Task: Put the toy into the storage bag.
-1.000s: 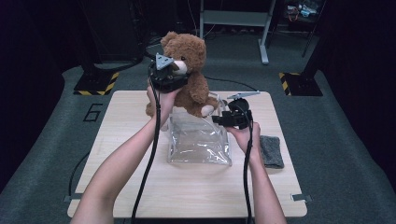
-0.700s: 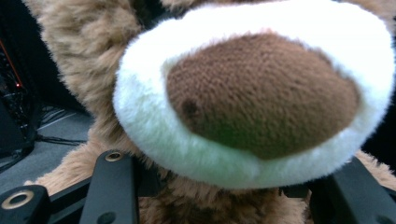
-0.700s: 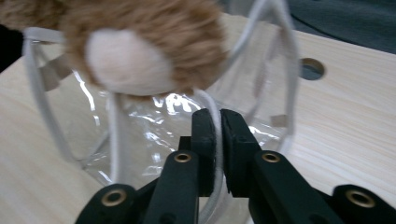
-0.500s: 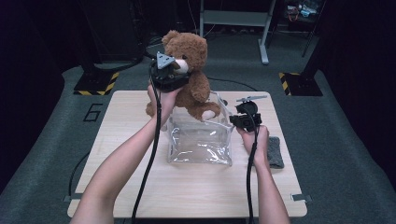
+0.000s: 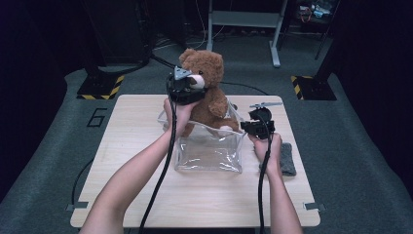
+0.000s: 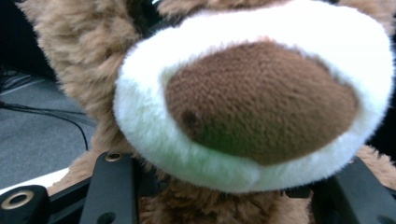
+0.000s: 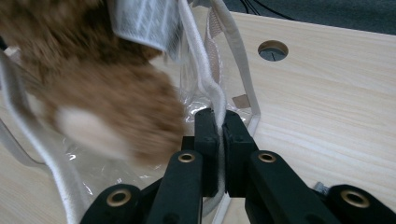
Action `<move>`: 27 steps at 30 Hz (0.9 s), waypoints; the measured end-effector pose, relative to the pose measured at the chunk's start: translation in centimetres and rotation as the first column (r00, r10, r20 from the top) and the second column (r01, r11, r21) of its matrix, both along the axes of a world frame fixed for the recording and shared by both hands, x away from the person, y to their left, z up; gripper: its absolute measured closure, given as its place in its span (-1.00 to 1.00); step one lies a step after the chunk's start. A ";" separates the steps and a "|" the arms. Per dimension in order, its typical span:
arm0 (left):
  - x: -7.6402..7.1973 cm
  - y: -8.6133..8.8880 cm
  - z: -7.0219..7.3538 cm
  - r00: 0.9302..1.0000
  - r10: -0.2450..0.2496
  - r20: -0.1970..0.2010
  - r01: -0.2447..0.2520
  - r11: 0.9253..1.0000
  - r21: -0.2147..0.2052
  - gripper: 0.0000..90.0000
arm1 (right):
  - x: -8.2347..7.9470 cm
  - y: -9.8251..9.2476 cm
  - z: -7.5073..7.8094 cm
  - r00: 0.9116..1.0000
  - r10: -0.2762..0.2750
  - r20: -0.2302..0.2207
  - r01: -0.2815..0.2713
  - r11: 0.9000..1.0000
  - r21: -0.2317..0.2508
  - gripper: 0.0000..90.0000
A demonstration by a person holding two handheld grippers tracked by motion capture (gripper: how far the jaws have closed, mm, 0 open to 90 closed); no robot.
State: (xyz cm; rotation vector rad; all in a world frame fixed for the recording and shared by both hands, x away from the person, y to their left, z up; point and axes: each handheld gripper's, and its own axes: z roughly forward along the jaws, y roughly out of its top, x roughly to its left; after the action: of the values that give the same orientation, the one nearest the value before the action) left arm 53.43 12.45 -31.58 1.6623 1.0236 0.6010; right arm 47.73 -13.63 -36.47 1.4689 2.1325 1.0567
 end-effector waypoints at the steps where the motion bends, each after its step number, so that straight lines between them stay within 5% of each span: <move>1: -0.3 -0.2 -0.4 1.000 -0.007 -0.011 0.007 1.000 0.017 -0.01 | 0.0 0.0 0.0 1.000 -0.005 0.003 0.005 1.000 0.003 0.92; 8: -1.2 -0.7 -1.2 0.996 -0.041 -0.073 0.048 0.994 0.097 -0.11 | -0.2 -0.2 0.1 1.000 -0.009 0.003 0.009 1.000 0.017 0.89; 14: -1.9 -0.5 -2.3 0.985 -0.089 -0.150 0.110 0.984 0.139 -0.27 | -0.7 -0.5 0.5 1.000 -0.012 0.022 0.011 0.999 0.043 0.73; 21: -2.7 0.5 -3.0 0.975 -0.119 -0.190 0.153 0.973 0.174 -0.45 | -1.3 -1.0 1.1 0.999 -0.017 0.041 0.015 0.998 0.064 0.35; 24: -3.3 1.1 -3.0 0.971 -0.131 -0.199 0.170 0.967 0.191 -0.58 | -2.1 -1.7 1.5 0.998 -0.025 0.050 0.020 0.995 0.097 0.03; 27: -3.9 1.9 -2.8 0.973 -0.140 -0.183 0.172 0.969 0.175 -0.63 | -2.6 -2.1 1.6 0.997 -0.040 0.061 0.034 0.994 0.103 -0.28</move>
State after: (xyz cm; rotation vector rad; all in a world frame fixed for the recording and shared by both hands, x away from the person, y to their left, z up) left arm 49.49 14.35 -34.40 1.9699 0.9666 0.4700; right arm 45.13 -15.74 -34.85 1.4938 2.0279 1.1977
